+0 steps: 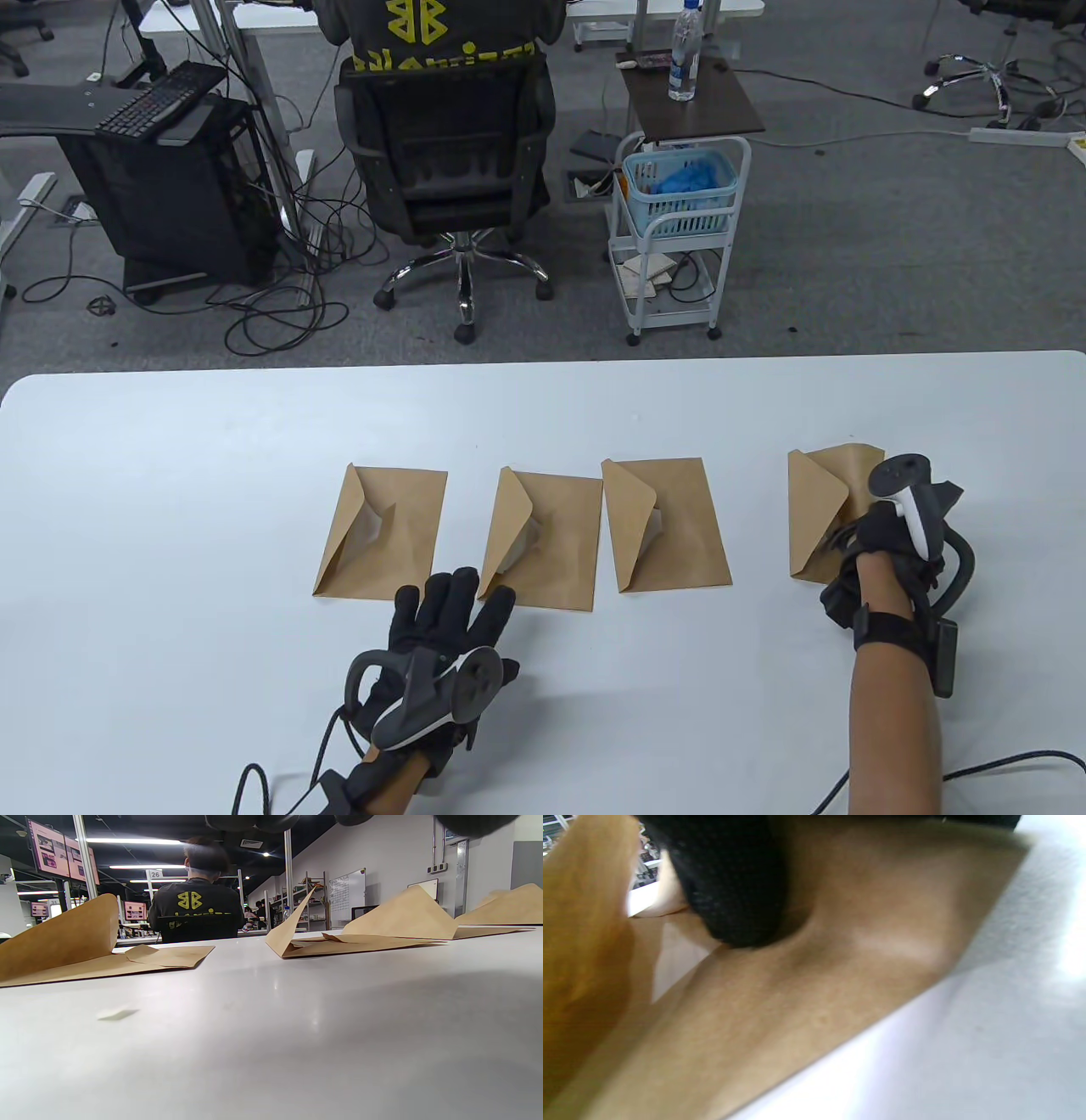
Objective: Pull paper from envelopes and stack
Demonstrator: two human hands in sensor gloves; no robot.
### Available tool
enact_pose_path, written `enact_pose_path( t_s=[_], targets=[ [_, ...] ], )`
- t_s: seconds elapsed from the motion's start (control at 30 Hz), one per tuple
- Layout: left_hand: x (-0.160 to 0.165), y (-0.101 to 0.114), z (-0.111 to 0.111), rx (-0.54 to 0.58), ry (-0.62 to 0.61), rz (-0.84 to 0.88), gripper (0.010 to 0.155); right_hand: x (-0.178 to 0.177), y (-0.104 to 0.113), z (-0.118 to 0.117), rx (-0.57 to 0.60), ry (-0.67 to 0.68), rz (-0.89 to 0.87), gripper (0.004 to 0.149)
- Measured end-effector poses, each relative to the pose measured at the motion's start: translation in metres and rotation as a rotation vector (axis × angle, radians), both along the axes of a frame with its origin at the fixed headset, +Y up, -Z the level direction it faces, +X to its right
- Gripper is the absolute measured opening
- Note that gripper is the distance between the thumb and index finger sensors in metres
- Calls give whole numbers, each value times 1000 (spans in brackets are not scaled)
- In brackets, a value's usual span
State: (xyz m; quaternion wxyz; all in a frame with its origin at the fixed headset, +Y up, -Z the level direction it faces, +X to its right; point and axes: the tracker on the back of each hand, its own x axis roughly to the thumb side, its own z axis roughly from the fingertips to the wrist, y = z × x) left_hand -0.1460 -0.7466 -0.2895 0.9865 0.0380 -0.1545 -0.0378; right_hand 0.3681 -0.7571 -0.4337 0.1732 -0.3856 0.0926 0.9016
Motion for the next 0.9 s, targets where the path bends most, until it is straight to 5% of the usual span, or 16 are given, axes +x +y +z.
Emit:
enact_pose_path(
  t_s=[0.2, 0.3, 0.53, 0.9],
  targets=[
    [0, 0, 0, -1, -1, 1, 77, 2, 1, 6, 29, -1, 95, 63],
    [0, 0, 0, 0, -1, -6, 77, 4, 7, 9, 109, -14, 129, 49],
    [-1, 0, 0, -7, 3, -7, 77, 2, 23, 21, 248, 74, -15, 35],
    [0, 1, 0, 4, -2, -11, 78, -17, 68, 60, 453, 289, -328, 35]
  ],
)
